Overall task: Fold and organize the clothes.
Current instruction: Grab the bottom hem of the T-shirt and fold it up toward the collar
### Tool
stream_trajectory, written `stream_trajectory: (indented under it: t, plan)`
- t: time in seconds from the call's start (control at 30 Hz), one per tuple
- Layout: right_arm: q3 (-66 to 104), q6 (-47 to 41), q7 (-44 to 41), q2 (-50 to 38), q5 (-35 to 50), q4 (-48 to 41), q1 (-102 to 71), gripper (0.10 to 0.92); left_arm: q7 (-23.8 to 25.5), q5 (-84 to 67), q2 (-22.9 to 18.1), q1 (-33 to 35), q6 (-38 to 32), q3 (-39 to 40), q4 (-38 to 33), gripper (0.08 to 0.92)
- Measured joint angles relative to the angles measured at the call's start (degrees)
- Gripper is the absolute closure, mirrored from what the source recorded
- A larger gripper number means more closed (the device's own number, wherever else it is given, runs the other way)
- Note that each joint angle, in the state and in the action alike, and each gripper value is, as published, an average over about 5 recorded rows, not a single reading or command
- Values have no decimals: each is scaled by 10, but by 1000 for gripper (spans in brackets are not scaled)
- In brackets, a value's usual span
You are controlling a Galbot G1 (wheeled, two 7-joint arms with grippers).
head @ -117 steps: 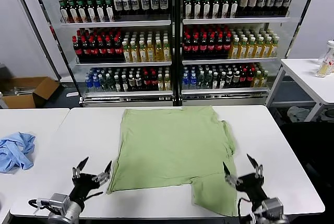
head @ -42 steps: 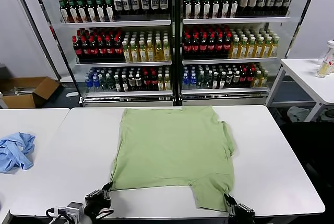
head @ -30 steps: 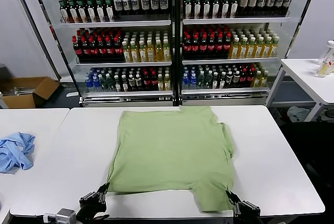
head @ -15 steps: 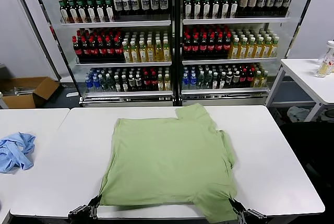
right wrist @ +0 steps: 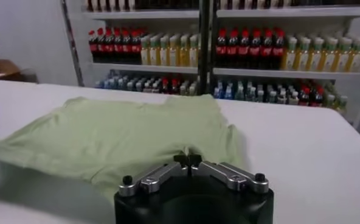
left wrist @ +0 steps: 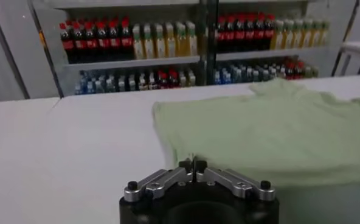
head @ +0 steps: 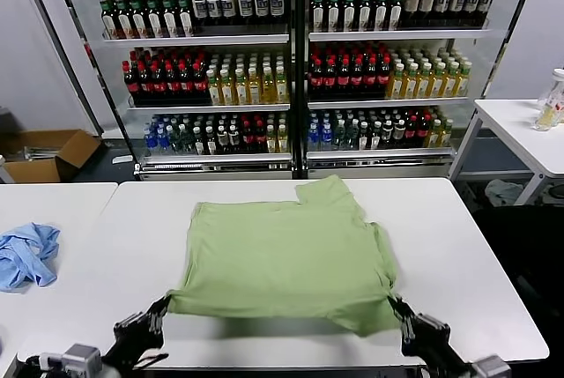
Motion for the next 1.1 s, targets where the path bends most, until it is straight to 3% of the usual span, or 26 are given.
stream_trajectory:
  t: [0.73,0.9,1.1]
  plan:
    - [-118,-31,3,29,-20,-157,208,917,49,-24,2,-219,-14,79,202,916]
    - [-137,-35,5,37,-32,-181,224,835,53,-4,-4,-248,-18,93,243,890]
    - [-138,-40,8,34,-37,-186,225,662,53,27,-11,-269,-23,104,284,731]
